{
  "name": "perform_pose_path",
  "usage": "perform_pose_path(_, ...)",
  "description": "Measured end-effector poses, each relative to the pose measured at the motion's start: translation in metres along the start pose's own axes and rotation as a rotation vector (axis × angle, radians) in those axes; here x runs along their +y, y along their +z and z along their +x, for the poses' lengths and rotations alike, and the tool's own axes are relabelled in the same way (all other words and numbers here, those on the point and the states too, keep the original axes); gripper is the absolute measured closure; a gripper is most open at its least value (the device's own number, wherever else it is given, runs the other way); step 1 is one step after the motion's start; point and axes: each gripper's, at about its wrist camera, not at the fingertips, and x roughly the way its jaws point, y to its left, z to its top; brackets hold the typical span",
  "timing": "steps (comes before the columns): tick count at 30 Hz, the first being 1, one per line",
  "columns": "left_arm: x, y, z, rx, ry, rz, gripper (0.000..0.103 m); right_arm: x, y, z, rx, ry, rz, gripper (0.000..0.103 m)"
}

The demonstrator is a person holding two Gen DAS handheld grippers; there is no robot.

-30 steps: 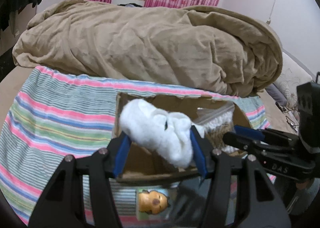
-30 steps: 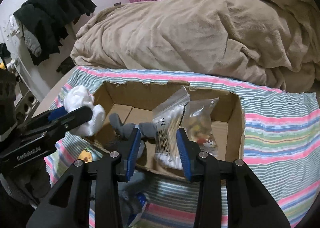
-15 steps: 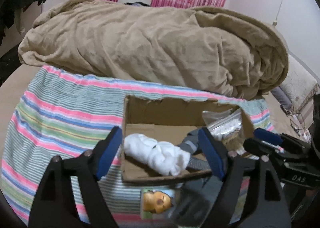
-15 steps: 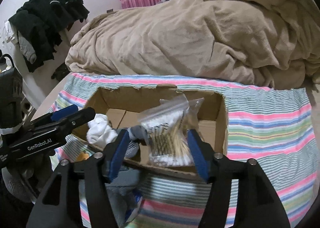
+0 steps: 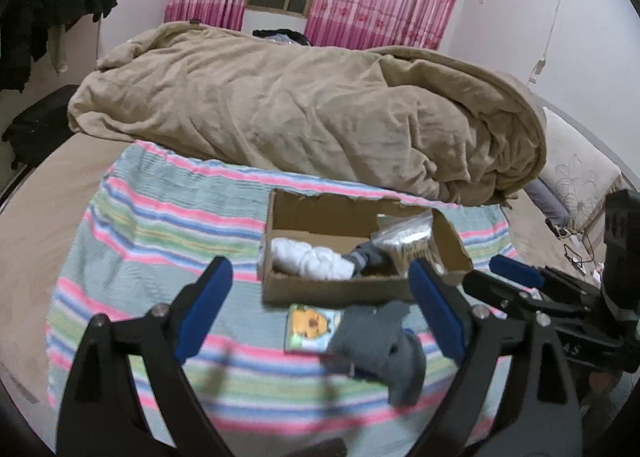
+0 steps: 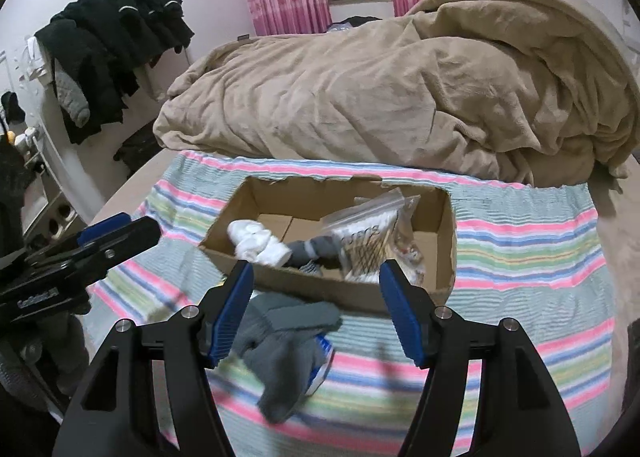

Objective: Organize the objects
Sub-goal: 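Grasp the grey knit glove with the right tool while the left tool grasps the blue tissue pack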

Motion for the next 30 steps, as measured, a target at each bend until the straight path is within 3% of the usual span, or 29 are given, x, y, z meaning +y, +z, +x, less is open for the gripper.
perform_pose_path(9,0.014,-0.029,-0.038,-0.001,0.052,-0.037,0.008,0.01,-0.024,-0.013,0.027,0.001,0.027,0.034)
perform_pose_path(19,0.043,-0.071,-0.029,0.09,0.085,-0.086,0.008,0.019,-0.048,0.006,0.094,-0.002,0.025,0.034)
perform_pose_path(30,0.065,-0.085,-0.016,0.131,0.098,-0.121,0.008,0.041,-0.058,0.052,0.156,-0.02,-0.029,0.034)
